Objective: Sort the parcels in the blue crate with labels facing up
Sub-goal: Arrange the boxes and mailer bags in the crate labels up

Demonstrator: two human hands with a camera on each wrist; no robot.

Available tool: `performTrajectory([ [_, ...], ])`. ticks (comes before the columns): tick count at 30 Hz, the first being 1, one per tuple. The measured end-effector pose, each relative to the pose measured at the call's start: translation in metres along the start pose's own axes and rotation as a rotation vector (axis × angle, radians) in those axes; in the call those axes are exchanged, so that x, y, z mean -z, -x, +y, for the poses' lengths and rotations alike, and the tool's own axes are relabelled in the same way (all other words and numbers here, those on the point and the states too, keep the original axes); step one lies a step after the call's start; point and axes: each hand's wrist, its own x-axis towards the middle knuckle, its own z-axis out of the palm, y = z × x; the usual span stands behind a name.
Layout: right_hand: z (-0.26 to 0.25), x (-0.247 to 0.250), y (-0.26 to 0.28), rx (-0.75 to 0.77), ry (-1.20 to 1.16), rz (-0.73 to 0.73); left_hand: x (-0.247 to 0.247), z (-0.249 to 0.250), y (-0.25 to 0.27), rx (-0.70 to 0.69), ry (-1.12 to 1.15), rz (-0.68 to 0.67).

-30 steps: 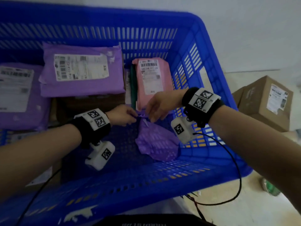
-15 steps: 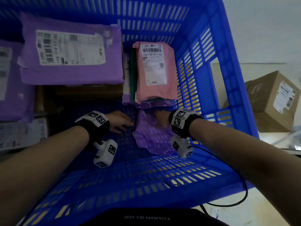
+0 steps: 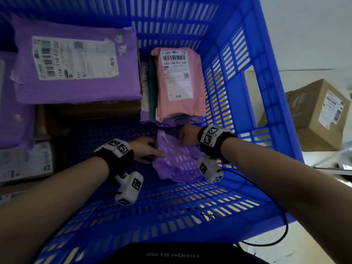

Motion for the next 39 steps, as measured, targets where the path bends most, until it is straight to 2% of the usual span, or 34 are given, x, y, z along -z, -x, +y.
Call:
performTrajectory([
  [5, -0.011, 0.009, 0.009, 0.024, -0.164, -0.039, 0.018, 0.006, 0.026, -0.047, -0.132, -0.022],
  [14, -0.047, 0.032, 0.05, 0.209, -0.327, 0.119, 0.07, 0.031, 0.107, -0.183, -0.387, 0.034],
  [25, -0.078, 0.077, 0.117, 0.415, -0.636, 0.29, 0.093, 0.058, 0.203, -0.448, -0.363, 0.188],
  [30, -0.085, 0.097, 0.149, 0.558, -0.635, 0.515, 0.099, 0.07, 0.238, -0.661, -0.296, 0.305],
  [34, -0.091, 0.105, 0.167, 0.579, -0.527, 0.705, 0.099, 0.078, 0.257, -0.824, -0.185, 0.337],
  [37, -0.093, 0.113, 0.176, 0.595, -0.432, 0.876, 0.099, 0.083, 0.262, -0.875, -0.201, 0.366],
  [39, -0.09, 0.118, 0.178, 0.616, -0.395, 0.974, 0.103, 0.085, 0.259, -0.851, -0.218, 0.367],
])
